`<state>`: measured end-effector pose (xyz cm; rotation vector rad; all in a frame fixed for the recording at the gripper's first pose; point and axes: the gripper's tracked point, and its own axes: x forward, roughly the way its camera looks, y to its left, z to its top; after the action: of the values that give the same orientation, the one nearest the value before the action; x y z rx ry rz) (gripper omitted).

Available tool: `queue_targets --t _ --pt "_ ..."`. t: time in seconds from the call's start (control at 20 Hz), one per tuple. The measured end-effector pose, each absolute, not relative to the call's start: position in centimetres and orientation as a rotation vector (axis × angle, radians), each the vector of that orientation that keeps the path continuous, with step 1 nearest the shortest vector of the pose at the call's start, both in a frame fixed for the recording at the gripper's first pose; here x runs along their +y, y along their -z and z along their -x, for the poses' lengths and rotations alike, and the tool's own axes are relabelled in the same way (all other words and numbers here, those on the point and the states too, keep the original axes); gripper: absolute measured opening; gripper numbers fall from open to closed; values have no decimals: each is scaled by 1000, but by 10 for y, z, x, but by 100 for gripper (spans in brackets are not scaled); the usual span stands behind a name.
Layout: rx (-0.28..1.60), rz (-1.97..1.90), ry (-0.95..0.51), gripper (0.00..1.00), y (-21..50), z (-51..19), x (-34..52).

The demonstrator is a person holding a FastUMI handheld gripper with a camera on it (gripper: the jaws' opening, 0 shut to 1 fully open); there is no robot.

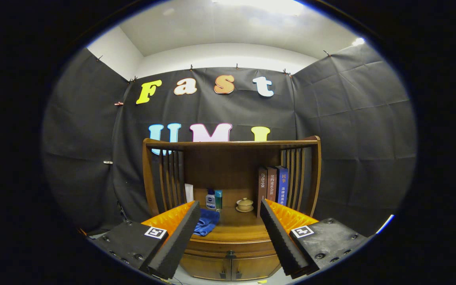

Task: Pull open the drawer, take out the items inside it, and place them on the countertop above the cabinet.

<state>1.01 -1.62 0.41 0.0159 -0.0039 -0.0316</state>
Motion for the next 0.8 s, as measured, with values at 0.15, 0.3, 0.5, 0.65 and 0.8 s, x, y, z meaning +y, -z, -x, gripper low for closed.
queue_targets --t 0.15,0.3,0.5,0.65,0.8 --pt "22 -11 29 98 17 -23 -16" --pt "78 5 25 99 61 -39 -15" --pt "163 17 22 99 130 -61 -11" --pt "238 -4 21 99 185 -76 -11" --pt "320 -33 28 99 238 -89 -13"
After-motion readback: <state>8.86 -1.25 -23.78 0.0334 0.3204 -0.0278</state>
